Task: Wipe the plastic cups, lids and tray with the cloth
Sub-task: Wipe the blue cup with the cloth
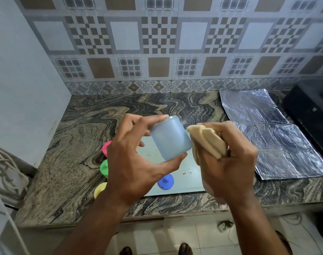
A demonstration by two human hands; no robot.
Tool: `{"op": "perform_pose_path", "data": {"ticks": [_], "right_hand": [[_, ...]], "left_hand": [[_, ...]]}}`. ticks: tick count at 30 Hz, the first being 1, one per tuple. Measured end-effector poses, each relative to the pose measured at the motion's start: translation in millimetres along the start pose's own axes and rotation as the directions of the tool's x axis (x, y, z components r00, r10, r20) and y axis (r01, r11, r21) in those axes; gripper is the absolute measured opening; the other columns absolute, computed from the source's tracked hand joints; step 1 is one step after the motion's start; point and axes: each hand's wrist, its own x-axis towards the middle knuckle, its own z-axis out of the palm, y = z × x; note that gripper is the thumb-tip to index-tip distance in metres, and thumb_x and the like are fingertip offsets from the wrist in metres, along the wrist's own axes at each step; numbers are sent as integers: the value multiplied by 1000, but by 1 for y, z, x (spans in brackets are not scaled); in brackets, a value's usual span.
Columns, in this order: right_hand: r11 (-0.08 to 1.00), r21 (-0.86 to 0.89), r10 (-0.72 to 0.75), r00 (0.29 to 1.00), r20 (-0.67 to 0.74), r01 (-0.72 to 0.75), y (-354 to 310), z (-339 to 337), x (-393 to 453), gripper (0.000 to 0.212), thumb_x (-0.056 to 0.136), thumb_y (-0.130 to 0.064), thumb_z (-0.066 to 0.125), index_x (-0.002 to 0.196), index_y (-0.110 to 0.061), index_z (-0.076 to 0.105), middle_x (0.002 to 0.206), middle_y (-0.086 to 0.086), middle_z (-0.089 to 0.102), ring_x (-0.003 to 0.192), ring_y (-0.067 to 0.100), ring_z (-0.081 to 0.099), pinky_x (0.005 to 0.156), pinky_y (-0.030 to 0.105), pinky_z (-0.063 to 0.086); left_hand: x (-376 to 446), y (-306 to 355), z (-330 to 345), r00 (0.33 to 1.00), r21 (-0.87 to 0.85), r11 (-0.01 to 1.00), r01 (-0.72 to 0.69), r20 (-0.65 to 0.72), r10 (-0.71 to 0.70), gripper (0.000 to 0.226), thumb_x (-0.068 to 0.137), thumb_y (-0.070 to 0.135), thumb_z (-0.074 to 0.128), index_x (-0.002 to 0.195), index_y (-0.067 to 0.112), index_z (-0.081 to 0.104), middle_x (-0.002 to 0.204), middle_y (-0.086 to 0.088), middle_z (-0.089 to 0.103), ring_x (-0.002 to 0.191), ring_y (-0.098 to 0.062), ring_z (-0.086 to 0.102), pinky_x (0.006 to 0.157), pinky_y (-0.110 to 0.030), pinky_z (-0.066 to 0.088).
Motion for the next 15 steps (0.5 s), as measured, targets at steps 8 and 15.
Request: {"op": "perform_pose_path", "data": {"ticks": [8,15], "right_hand": [[949,301,138,984,-116,-98,-20,8,-17,19,90,-6,72,98,-21,64,86,-21,69,70,-4,62,68,11,49],[984,164,78,995,-69,-66,-25,-2,-11,14,90,-16,84,99,-17,73,90,-4,74,72,17,71,60,37,55]], "left_hand": [[-4,-2,13,998,-394,917,63,27,-57,75,63,21,97,126,34,57,126,-5,58,119,-25,66,103,-42,57],[-8,-3,8,999,-61,998,10,49,-7,76,58,34,97,128,35,68,108,7,55,98,-1,58,72,-5,39]]}}
